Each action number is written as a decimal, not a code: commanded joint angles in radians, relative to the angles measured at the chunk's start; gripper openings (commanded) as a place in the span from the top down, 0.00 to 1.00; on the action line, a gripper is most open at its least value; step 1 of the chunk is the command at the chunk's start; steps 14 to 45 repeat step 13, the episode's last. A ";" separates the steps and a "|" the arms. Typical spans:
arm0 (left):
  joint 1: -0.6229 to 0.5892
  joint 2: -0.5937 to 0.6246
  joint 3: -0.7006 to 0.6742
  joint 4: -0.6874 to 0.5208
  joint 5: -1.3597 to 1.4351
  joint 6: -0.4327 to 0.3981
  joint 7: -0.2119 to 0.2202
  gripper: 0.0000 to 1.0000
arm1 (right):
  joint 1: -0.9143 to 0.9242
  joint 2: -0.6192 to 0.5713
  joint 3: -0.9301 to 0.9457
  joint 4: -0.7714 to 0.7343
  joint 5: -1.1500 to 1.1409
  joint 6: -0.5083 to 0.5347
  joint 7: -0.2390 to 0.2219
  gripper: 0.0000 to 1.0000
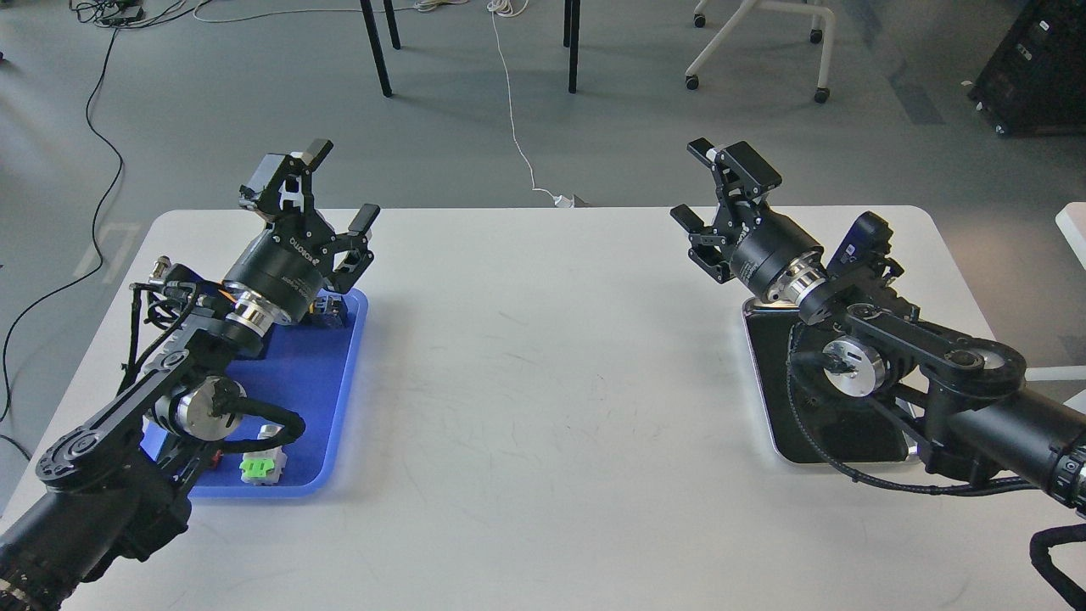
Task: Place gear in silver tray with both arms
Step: 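Withdraw the right arm from the silver tray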
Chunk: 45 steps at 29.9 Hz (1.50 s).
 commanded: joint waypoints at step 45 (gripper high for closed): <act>0.086 -0.039 -0.018 0.002 0.040 0.002 -0.009 0.01 | -0.038 0.044 0.068 0.028 0.087 0.013 0.000 0.02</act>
